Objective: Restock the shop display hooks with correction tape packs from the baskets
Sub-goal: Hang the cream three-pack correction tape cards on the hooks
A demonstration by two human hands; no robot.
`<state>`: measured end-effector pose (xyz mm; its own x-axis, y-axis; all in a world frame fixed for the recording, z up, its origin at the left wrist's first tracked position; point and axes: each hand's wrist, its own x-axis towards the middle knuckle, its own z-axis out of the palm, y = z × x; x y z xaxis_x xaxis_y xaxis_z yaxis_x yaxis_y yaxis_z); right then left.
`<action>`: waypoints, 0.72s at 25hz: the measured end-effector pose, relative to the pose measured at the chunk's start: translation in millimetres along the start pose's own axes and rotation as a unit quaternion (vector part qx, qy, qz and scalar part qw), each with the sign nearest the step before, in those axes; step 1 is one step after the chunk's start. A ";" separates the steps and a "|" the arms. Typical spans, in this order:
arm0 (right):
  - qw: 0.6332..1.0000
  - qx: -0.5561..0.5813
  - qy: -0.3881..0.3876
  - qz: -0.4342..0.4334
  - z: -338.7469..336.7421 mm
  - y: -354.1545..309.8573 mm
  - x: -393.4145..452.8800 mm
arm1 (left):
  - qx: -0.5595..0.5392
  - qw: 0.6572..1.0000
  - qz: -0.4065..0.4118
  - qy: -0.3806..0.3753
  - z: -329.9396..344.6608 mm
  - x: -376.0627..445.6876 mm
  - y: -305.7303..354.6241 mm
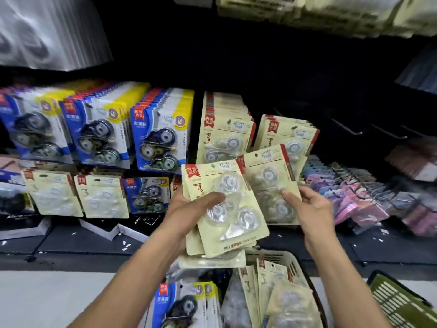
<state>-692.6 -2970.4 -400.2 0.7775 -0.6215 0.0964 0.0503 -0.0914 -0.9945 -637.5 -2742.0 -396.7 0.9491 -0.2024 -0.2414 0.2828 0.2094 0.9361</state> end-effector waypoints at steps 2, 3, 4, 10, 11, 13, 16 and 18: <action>1.000 0.018 0.017 -0.019 -5.7 -21.7 13.9 | 0.007 1.000 0.019 -0.007 5.8 6.3 23.9; 0.999 0.034 0.024 -0.019 -9.2 -31.5 20.1 | 0.006 1.000 0.025 -0.007 7.2 9.1 33.2; 0.998 0.044 0.039 -0.014 -13.5 -38.4 28.4 | 0.002 1.000 0.030 -0.009 7.7 11.8 41.1; 0.991 0.056 0.108 0.056 -19.3 -43.8 64.8 | -0.031 0.999 0.030 -0.008 12.4 23.3 51.1; 0.989 0.066 0.118 0.067 -16.1 -41.9 66.3 | -0.028 0.999 0.031 -0.012 14.5 25.5 50.5; 0.982 0.079 0.153 0.079 -12.0 -38.8 68.5 | -0.024 0.999 0.035 -0.020 19.1 29.9 48.6; 0.974 0.088 0.196 0.068 -12.2 -39.6 72.2 | -0.032 0.999 0.036 -0.020 22.4 33.9 46.7; 0.977 0.043 0.204 0.049 -10.9 -41.5 74.5 | -0.037 0.998 0.035 -0.022 23.2 35.1 45.6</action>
<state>-643.6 -3021.4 -351.4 0.4668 -0.8843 -0.0092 0.0549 0.0394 -0.9977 -594.5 -2761.7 -356.5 0.9601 -0.2271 -0.1635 0.2277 0.2944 0.9282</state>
